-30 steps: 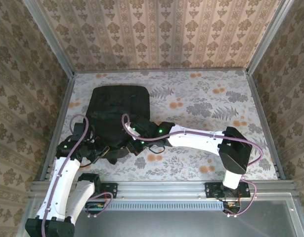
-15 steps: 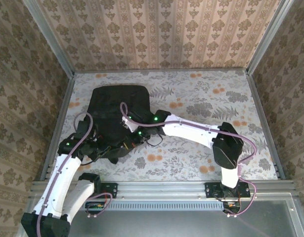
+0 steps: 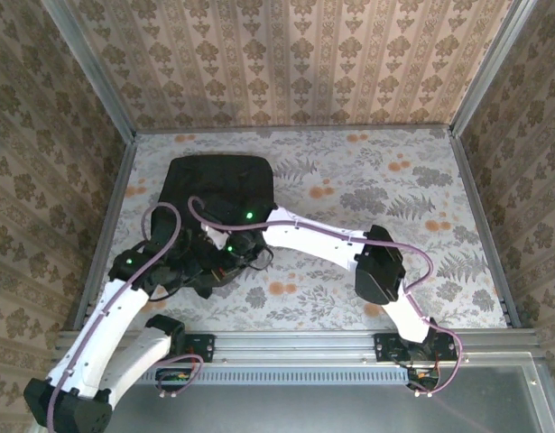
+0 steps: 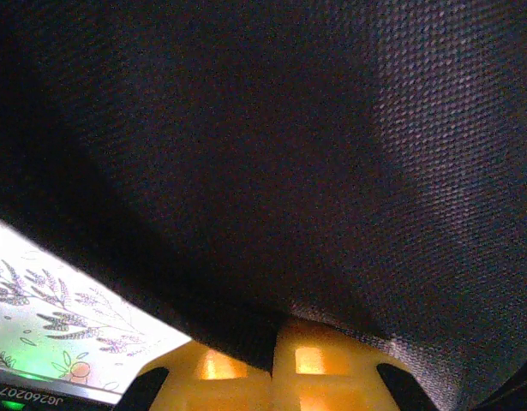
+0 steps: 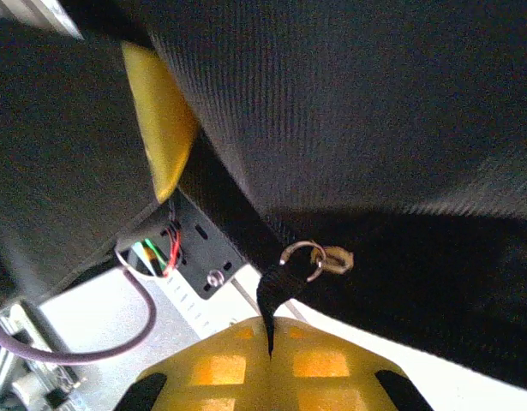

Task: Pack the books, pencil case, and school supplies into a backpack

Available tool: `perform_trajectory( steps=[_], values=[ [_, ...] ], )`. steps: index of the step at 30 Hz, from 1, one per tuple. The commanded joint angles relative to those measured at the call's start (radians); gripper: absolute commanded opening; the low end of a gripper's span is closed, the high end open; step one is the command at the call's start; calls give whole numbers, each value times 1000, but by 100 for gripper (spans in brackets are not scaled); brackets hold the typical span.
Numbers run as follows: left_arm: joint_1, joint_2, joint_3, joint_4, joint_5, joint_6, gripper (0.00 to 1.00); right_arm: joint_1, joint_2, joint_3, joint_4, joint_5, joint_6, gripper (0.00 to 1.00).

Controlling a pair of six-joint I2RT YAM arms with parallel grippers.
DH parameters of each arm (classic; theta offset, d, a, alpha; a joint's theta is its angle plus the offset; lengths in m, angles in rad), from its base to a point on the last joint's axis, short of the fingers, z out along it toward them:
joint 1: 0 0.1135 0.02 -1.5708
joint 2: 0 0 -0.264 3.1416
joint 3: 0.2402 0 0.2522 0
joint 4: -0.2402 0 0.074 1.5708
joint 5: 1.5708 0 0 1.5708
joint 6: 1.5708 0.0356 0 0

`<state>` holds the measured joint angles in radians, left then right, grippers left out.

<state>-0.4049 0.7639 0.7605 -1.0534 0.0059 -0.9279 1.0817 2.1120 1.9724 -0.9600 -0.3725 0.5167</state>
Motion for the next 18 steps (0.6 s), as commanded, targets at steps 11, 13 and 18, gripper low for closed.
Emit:
perform_trajectory(
  steps=[11,13,18],
  values=[
    [2,37,-62,139,44,6,0,-191,-495,-668,658,-2,296,67],
    [-4,35,-66,158,59,9,0,-237,-522,-739,777,16,398,68],
    [-25,50,-53,166,63,10,0,-259,-440,-704,784,95,501,70]
  ],
)
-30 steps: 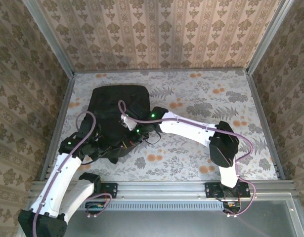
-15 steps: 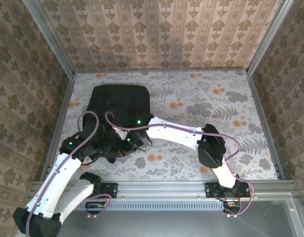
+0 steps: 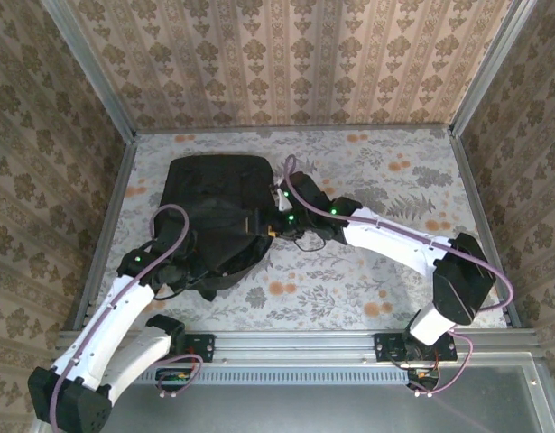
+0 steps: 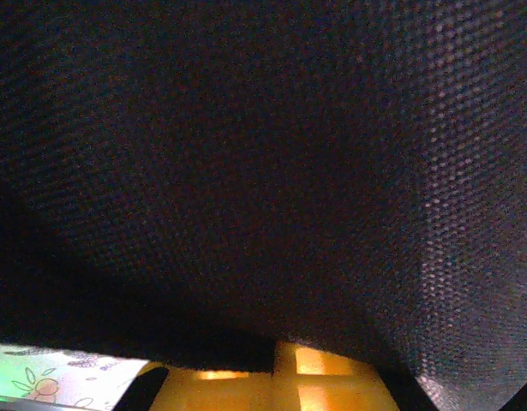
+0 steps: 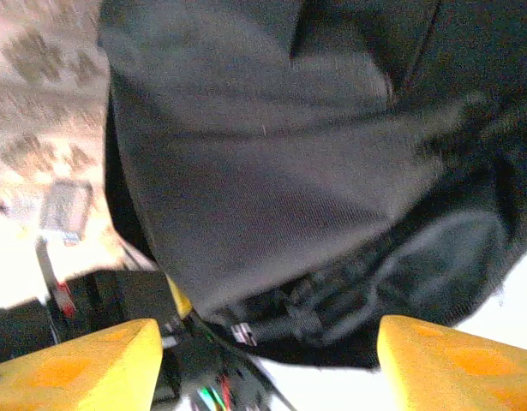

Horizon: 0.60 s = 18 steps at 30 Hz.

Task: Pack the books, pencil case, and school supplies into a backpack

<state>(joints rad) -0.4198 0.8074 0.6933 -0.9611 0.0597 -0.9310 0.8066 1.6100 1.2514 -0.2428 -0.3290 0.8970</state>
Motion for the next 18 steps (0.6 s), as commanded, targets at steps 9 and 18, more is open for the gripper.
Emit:
perform_trajectory(
  steps=[9,18],
  values=[
    [-16,4,51,68,-7,23,0,23,184,53,-49,140,143,75],
    [-61,40,14,122,-1,18,0,14,344,144,102,32,163,71]
  ],
)
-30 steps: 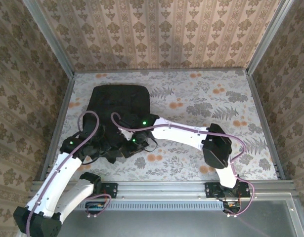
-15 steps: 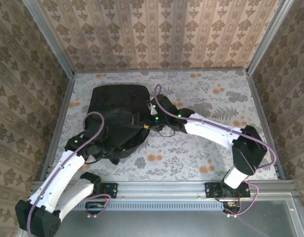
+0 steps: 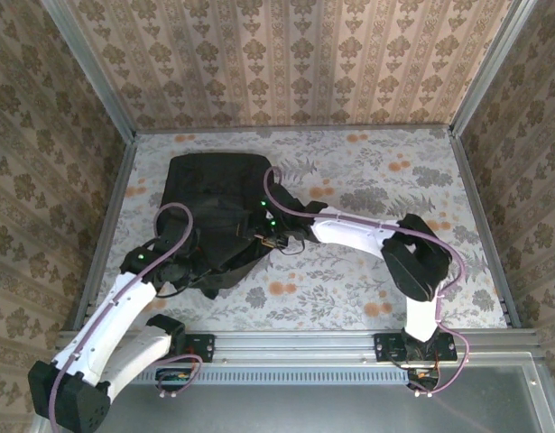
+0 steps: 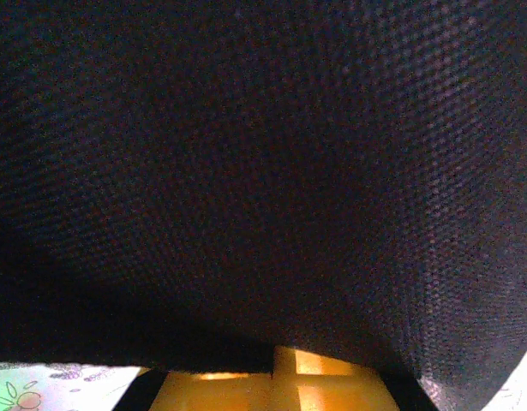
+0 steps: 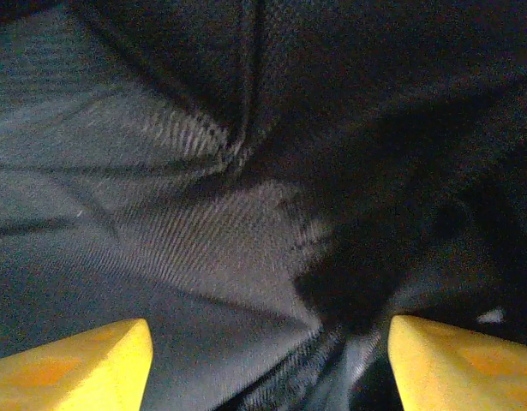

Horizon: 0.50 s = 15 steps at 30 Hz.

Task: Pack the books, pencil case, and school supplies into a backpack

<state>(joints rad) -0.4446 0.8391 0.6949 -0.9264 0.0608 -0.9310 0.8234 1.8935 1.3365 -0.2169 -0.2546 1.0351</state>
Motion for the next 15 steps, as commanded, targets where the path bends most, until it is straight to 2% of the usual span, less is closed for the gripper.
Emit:
perform_trajectory(
  steps=[1,5,10,11,15],
  values=[
    [-47,14,10,88,-10,18,0,-4,69,82,76,-41,28,68],
    [-62,34,4,86,-39,35,0,-4,83,172,61,-51,6,39],
    [-65,50,18,54,-84,74,0,-6,30,227,43,-28,-49,5],
    [-65,51,17,50,-92,80,0,-7,13,221,59,-27,-50,0],
    [-63,67,17,31,-119,103,0,-13,-24,214,84,-69,-41,0]
  ],
)
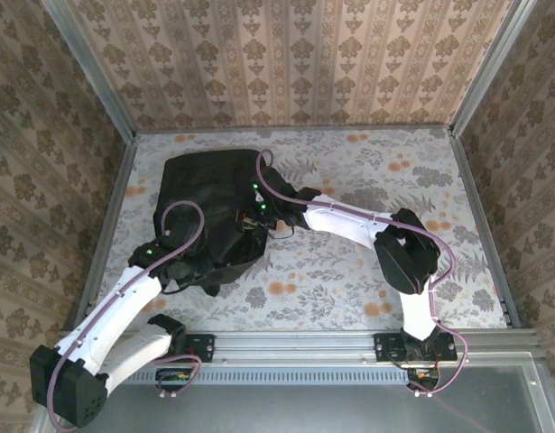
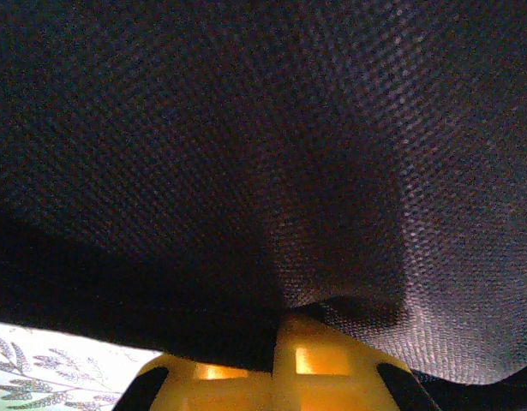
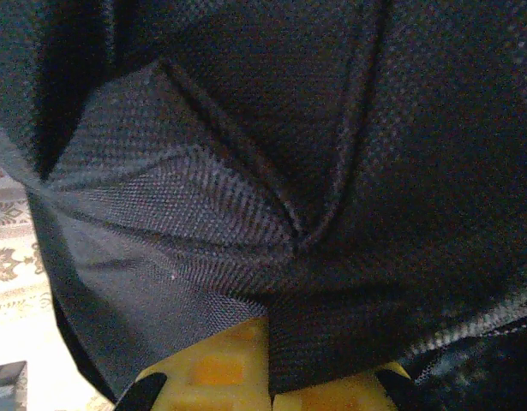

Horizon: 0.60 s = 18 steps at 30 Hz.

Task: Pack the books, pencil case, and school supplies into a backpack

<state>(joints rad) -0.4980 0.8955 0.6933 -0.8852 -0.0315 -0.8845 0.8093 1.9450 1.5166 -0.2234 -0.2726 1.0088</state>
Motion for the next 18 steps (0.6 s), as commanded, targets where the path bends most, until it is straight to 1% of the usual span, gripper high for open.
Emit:
perform_trajectory(
  steps=[1,4,9,11,13,14,15,18],
  values=[
    [-10,15,21,-14,-33,62,0,-1,-75,44,77,-72,-7,0],
    [-10,31,33,-35,-68,74,0,-10,-81,90,-34,-88,14,0],
    [-8,39,51,-74,-138,84,0,-16,-146,121,-202,-27,20,0],
    [-6,36,60,-78,-138,87,0,-20,-159,129,-248,-27,21,0],
    [-4,30,75,-83,-134,81,0,-20,-160,131,-278,-54,6,0],
    [-2,26,82,-83,-132,81,0,-19,-163,128,-290,-57,-6,4],
    [-1,21,91,-85,-130,80,0,-21,-177,116,-297,-43,-20,12],
    [6,6,111,-94,-137,80,0,-36,-245,25,-226,-11,-31,25]
  ],
)
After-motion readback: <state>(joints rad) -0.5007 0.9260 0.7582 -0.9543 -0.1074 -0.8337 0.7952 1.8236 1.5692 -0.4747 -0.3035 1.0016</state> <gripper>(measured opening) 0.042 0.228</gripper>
